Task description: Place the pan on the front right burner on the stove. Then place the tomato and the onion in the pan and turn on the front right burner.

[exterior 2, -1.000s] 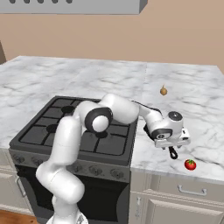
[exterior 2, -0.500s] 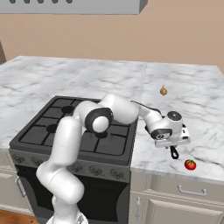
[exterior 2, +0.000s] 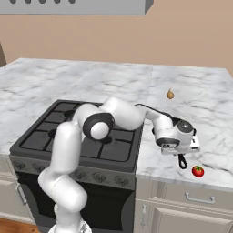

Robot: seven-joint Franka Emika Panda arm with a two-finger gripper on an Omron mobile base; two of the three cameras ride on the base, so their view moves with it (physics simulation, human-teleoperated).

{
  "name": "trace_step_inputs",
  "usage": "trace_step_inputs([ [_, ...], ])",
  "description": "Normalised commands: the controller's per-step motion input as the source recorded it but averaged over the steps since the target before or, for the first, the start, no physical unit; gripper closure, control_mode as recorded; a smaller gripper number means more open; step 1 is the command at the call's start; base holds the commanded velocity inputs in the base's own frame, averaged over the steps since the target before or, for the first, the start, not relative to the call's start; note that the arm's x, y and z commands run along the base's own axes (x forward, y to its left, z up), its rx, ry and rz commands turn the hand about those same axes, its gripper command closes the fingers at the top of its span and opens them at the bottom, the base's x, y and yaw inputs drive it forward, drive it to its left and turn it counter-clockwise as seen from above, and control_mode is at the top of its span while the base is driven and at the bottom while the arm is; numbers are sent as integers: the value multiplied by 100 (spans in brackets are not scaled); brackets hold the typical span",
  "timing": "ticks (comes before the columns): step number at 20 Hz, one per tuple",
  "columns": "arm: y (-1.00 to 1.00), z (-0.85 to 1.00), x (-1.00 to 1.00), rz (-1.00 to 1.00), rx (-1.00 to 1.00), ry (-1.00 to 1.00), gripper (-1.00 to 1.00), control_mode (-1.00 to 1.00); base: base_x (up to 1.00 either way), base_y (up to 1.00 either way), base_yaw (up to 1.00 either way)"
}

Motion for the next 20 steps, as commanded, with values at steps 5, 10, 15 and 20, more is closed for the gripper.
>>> trace_step_inputs([
  [5, 47, 41, -20, 0, -6, 0, 100, -100, 0, 0, 0],
  [10, 90, 63, -9, 0, -18, 2, 100, -100, 0, 0, 0],
  [15, 68, 58, -17, 7, -16, 3, 100, -100, 0, 0, 0],
  [20, 30, 35, -25, 16, -1, 0, 100, -100, 0, 0, 0],
])
